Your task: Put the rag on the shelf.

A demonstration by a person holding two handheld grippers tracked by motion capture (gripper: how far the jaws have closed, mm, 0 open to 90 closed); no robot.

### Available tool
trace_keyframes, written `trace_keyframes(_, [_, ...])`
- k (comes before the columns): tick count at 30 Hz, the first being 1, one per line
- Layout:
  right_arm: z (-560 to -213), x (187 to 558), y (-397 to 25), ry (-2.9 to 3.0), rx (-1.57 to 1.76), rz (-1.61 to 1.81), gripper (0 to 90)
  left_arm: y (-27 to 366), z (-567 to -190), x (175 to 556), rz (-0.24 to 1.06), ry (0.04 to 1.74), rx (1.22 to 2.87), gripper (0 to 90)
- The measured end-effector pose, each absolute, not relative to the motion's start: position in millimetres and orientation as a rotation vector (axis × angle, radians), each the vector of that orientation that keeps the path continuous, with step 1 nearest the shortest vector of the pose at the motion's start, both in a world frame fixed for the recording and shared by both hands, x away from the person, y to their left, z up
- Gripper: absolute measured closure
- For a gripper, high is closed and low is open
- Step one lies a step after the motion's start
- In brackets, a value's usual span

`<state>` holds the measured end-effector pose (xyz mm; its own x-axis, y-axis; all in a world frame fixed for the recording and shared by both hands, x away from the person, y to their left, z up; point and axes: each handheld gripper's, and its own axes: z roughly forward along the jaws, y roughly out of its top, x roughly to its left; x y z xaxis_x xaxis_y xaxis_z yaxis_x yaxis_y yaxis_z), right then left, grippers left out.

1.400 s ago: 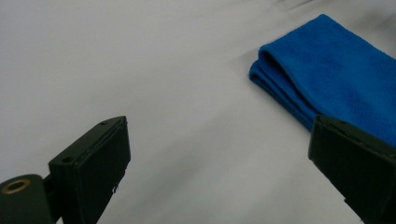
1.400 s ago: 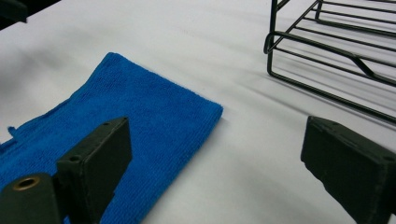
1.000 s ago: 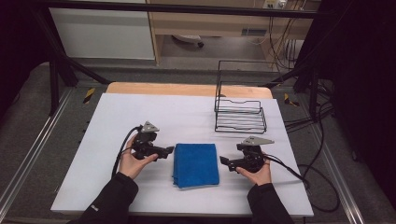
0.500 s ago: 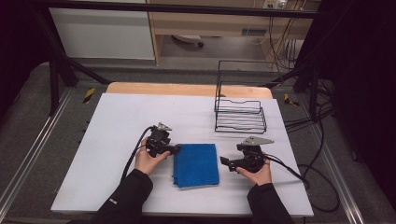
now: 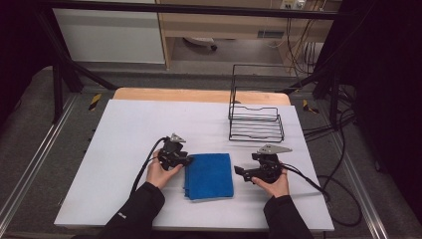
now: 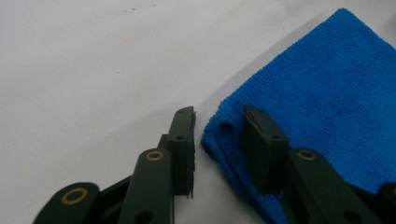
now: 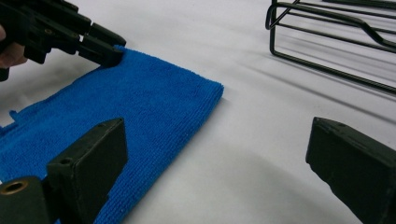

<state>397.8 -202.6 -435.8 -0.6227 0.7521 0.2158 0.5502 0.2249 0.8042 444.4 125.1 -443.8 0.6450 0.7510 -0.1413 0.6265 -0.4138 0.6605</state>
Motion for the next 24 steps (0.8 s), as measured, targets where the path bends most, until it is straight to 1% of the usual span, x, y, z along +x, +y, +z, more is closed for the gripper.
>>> trace_keyframes(4, [-434.3, 403.5, -199.3, 2.280, 1.238, 1.354, 8.6, 123.8, -444.2, 443.4, 0.218, 1.055, 2.167, 72.5])
trace_keyframes(9, [-431.5, 416.8, -181.5, 2.303, 1.217, 1.354, 15.5, 123.0, -444.1, 442.5, 0.204, 1.045, 2.170, 79.8])
trace_keyframes(11, [-431.3, 419.4, -178.2, 2.310, 1.218, 1.345, 17.2, 122.4, -444.6, 442.3, 0.203, 1.050, 2.161, 80.2])
trace_keyframes(13, [-433.4, 429.1, -169.7, 2.327, 1.233, 1.304, 24.3, 122.7, -444.7, 442.3, 0.198, 1.052, 2.161, 81.4])
trace_keyframes(15, [-434.8, 432.4, -167.1, 2.332, 1.239, 1.285, 25.9, 123.3, -445.1, 442.2, 0.197, 1.049, 2.160, 81.6])
trace_keyframes(16, [-439.2, 438.8, -164.2, 2.331, 1.249, 1.277, 32.9, 123.4, -445.6, 441.7, 0.197, 1.051, 2.154, 81.8])
trace_keyframes(17, [-439.2, 438.8, -164.2, 2.331, 1.249, 1.277, 32.9, 123.4, -446.4, 441.0, 0.199, 1.055, 2.142, 81.8])
trace_keyframes(18, [-441.7, 441.6, -163.6, 2.328, 1.260, 1.269, 34.8, 124.0, -446.6, 440.8, 0.200, 1.050, 2.144, 81.9])
trace_keyframes(24, [-450.8, 449.2, -160.5, 2.341, 1.265, 1.234, 51.5, 124.7, -446.9, 441.8, 0.189, 1.053, 2.142, 81.9])
